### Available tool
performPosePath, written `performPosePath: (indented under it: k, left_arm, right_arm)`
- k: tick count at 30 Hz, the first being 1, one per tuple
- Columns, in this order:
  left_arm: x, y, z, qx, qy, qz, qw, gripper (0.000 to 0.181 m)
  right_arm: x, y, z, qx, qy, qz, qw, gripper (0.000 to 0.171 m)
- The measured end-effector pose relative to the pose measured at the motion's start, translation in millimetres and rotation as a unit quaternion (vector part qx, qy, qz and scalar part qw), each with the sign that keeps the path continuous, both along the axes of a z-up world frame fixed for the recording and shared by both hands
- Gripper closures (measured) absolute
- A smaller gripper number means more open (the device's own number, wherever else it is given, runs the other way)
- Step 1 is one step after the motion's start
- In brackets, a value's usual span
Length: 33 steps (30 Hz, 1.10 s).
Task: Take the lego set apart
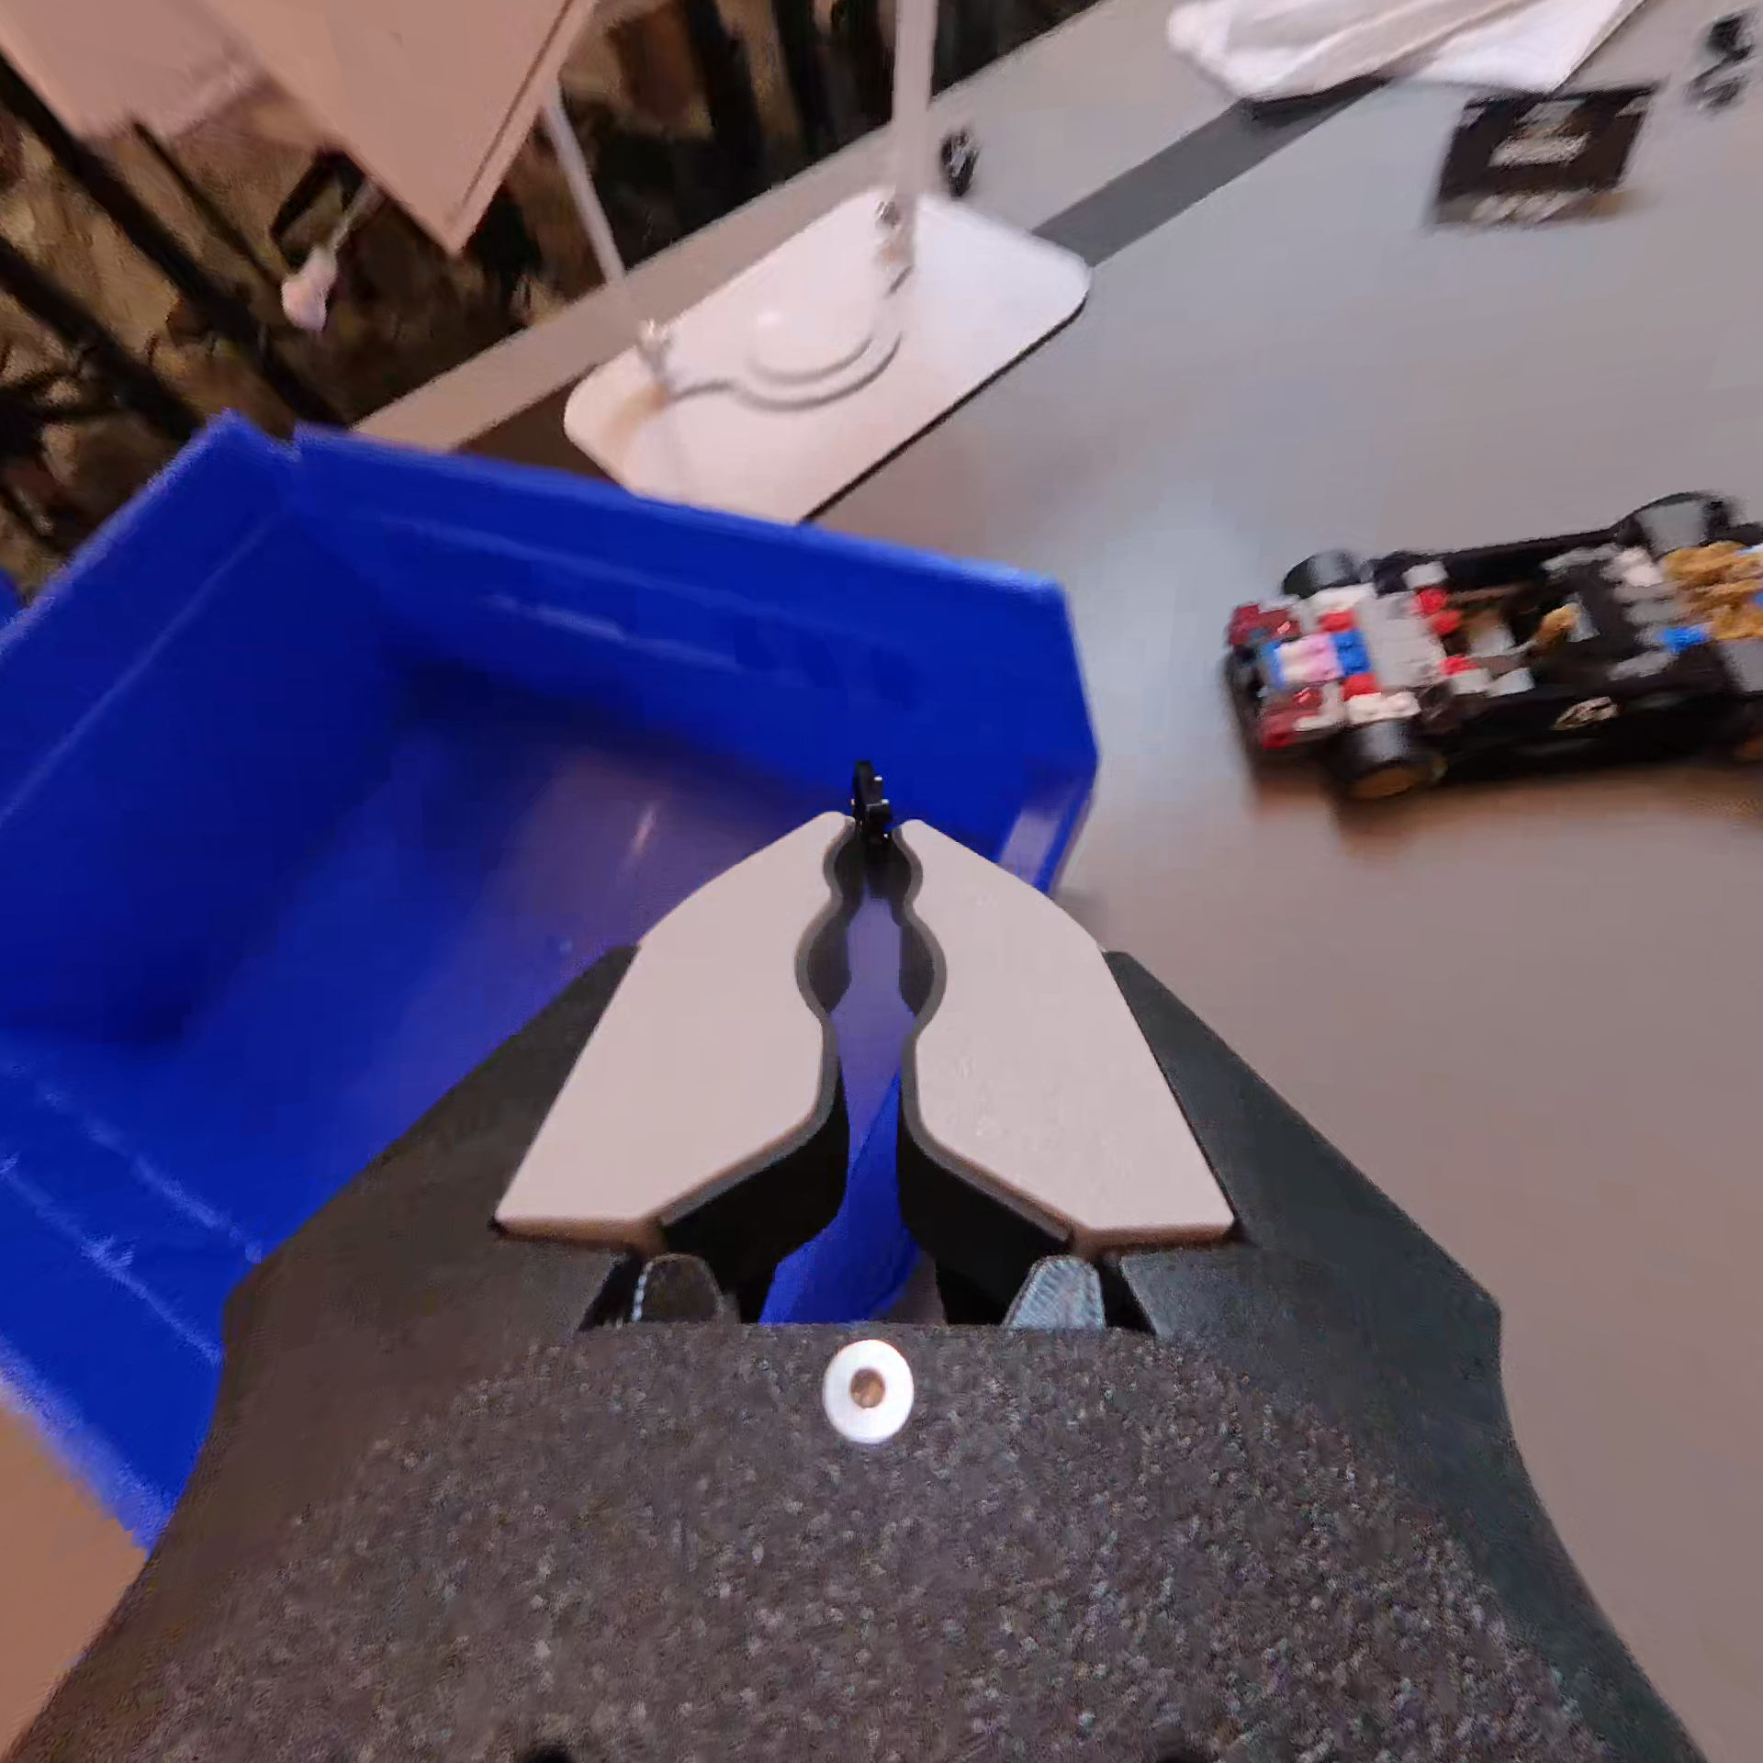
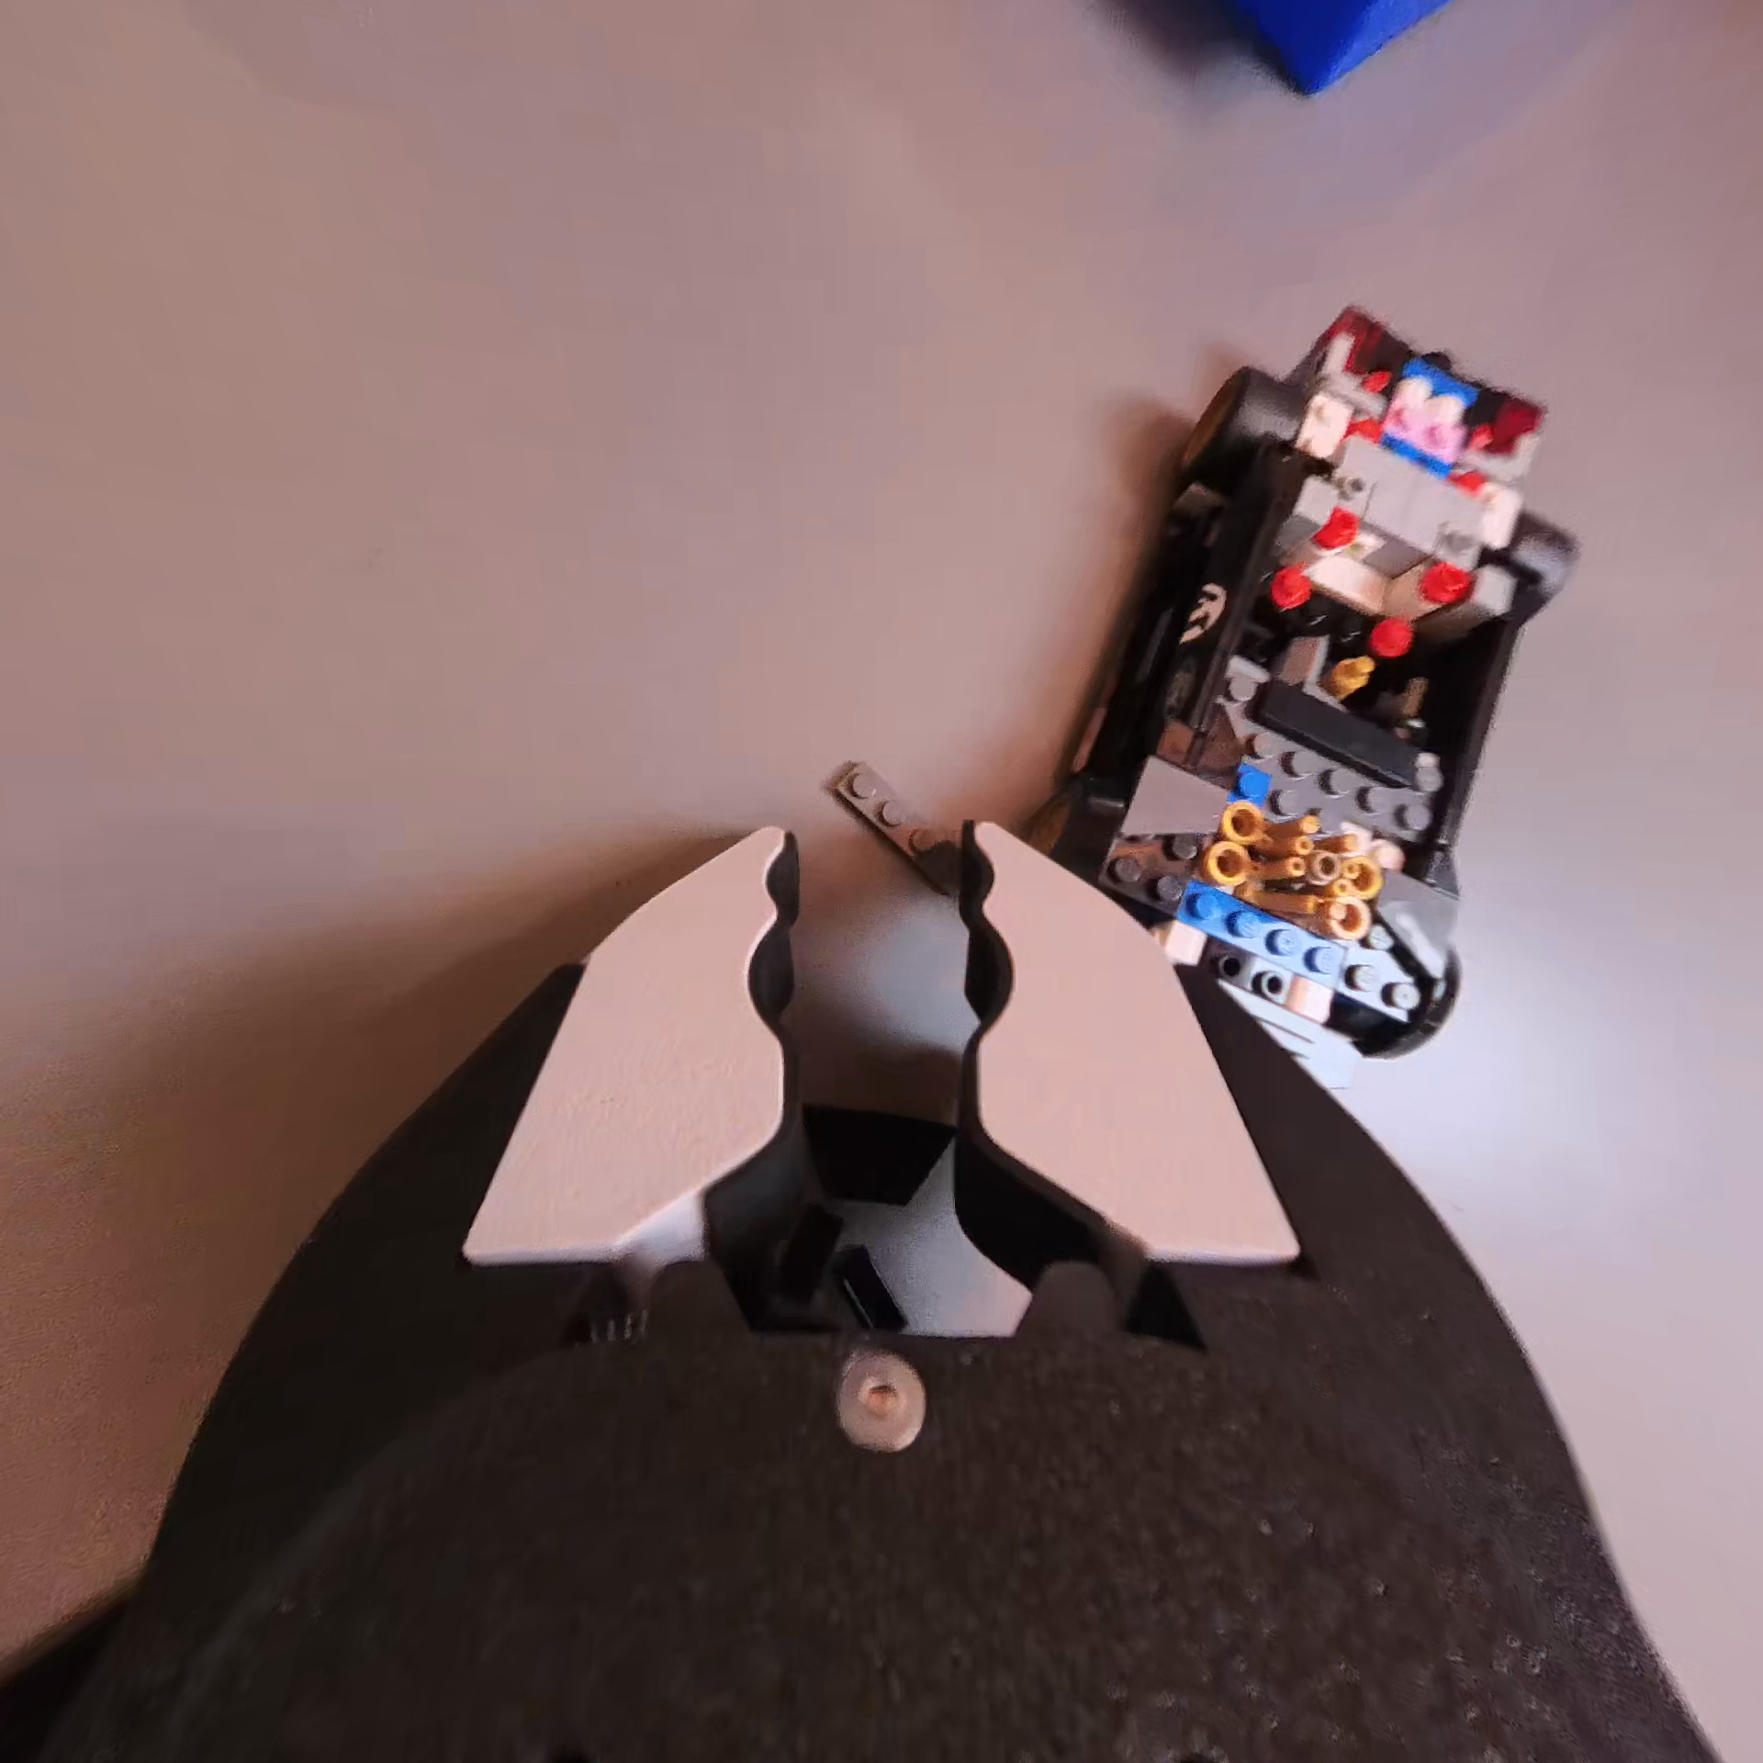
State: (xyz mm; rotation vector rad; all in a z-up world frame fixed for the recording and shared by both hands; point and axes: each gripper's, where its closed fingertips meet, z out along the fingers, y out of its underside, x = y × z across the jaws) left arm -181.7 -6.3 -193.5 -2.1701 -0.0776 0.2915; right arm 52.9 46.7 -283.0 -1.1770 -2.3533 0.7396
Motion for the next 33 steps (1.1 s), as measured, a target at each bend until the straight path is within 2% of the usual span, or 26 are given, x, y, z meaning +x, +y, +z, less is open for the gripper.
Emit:
performPosePath:
  k: [3, 5, 7, 9, 11, 13, 16, 19, 25, 28, 33]
  left_arm:
    - [-5, -4, -19, -0.031, -0.05, 0.009, 0.998, 0.176]
    - [-2, -4, -24, -0.033, -0.081, 0.003, 0.996, 0.165]
    - [0, -4, -26, -0.03, -0.095, -0.002, 0.995, 0.151]
    - [3, -2, -19, -0.013, -0.079, -0.014, 0.997, 0.147]
    - [16, 2, -7, 0.014, -0.06, -0.051, 0.997, 0.147]
    - [49, 8, 6, 0.045, -0.051, -0.137, 0.988, 0.155]
    - [122, 9, 13, 0.067, -0.111, -0.28, 0.951, 0.159]
    - [178, 7, 3, 0.037, -0.248, -0.345, 0.904, 0.157]
    - [196, 19, 0, 0.037, -0.479, -0.305, 0.823, 0.165]
    - [197, 18, 3, 0.038, -0.512, -0.306, 0.802, 0.168]
    - [203, 19, 4, 0.041, -0.52, -0.309, 0.795, 0.175]
  right_arm:
    - [0, 2, -2, -0.013, -0.05, 0.018, 0.999, 0.139]
    - [-1, 3, -4, -0.027, -0.081, 0.017, 0.996, 0.138]
    - [-3, 6, -4, -0.027, -0.088, 0.012, 0.996, 0.149]
    - [1, 3, -4, -0.034, -0.096, 0.02, 0.995, 0.163]
    - [4, 1, -4, -0.032, -0.089, 0.028, 0.995, 0.163]
    - [4, -3, -2, -0.028, -0.064, 0.035, 0.997, 0.163]
    - [-7, -20, 24, -0.047, 0.041, 0.046, 0.997, 0.163]
    - [-20, -23, 52, 0.01, 0.141, 0.03, 0.989, 0.163]
    - [-31, -31, 82, 0.068, 0.225, 0.011, 0.972, 0.163]
    - [-33, -29, 86, 0.089, 0.24, 0.002, 0.967, 0.163]
    - [-35, -28, 87, 0.112, 0.248, -0.003, 0.962, 0.163]
